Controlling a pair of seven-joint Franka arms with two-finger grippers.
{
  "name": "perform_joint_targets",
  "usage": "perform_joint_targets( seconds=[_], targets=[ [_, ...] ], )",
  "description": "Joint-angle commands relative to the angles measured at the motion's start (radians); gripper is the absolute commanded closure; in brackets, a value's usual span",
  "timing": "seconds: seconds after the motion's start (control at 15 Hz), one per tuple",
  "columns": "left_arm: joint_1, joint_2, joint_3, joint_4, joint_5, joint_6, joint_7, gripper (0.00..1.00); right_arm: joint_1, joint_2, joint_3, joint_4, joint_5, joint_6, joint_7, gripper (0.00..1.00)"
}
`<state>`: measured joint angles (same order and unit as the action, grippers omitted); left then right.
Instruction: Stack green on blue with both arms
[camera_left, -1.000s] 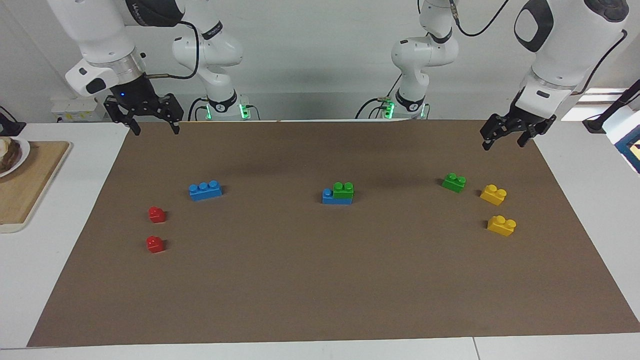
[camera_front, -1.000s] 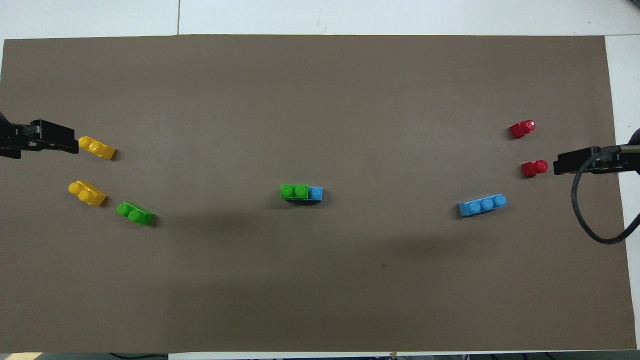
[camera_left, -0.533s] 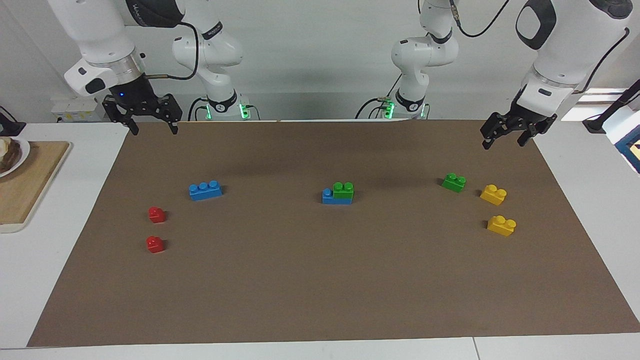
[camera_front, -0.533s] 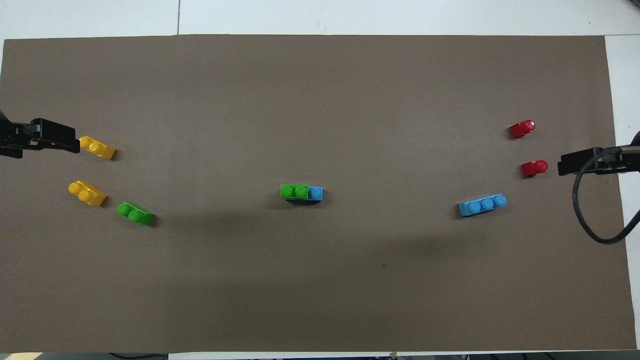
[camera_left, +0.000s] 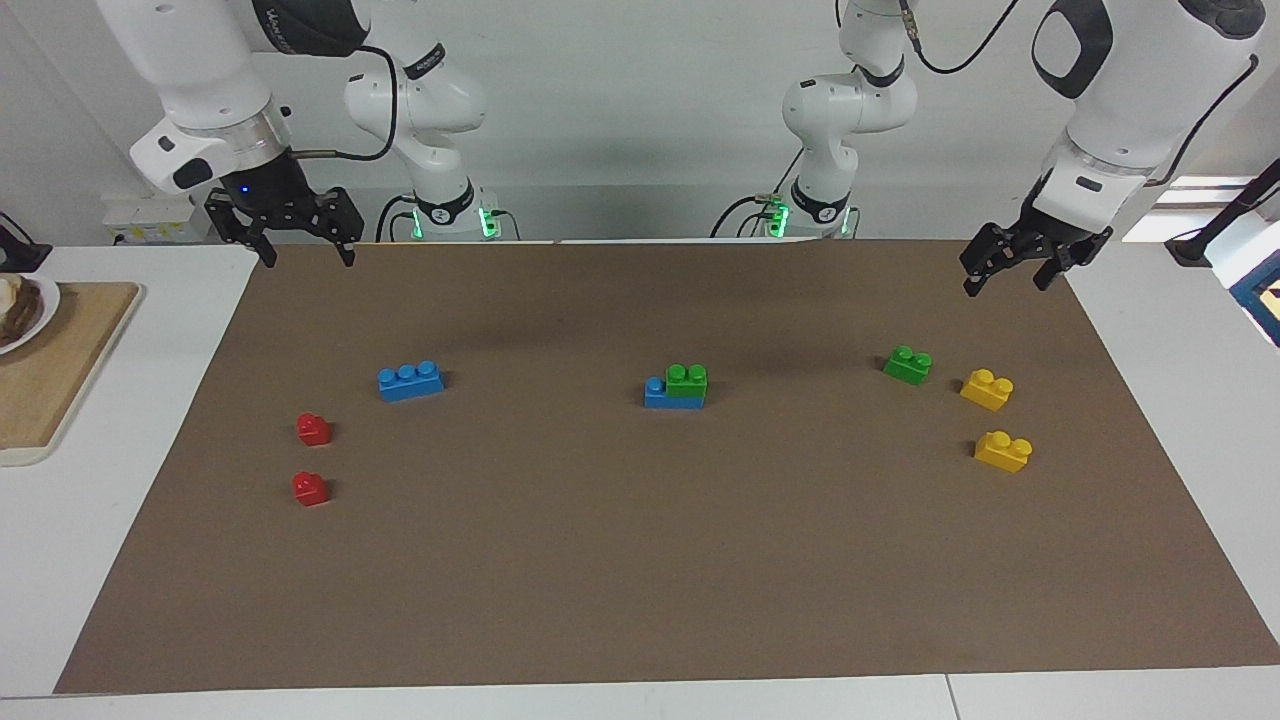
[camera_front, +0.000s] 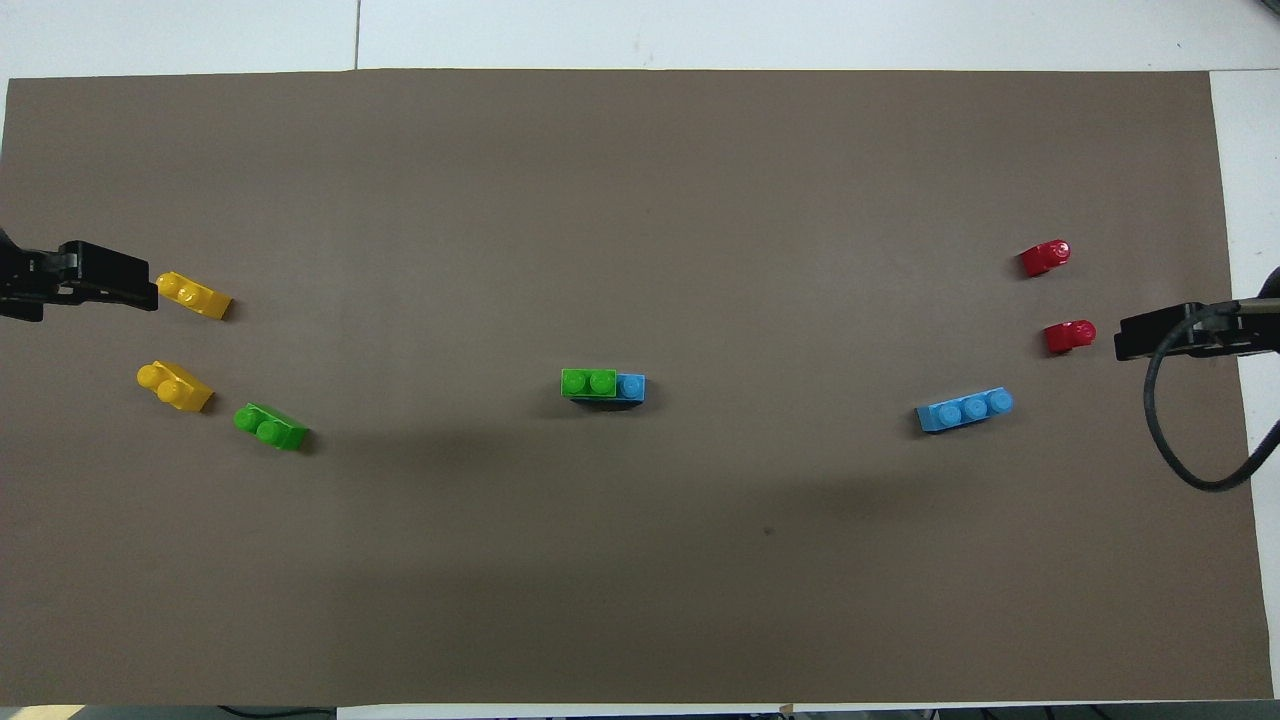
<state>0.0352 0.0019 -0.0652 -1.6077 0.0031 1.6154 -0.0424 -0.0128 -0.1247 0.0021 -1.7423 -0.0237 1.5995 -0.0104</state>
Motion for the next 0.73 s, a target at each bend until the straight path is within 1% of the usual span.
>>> perform_joint_targets(
  seconds=[0.0, 0.67],
  targets=[
    [0.008, -0.026, -0.002, -0.028, -0.012, -0.012, 0.001, 0.0, -0.018, -0.009, 0.013, 0.0, -0.005, -0.02, -0.02, 0.0],
    [0.0, -0.026, -0.001, -0.028, -0.012, -0.003, 0.001, 0.0, -0.018, -0.009, 0.013, 0.001, 0.002, -0.029, -0.019, 0.0]
  ],
)
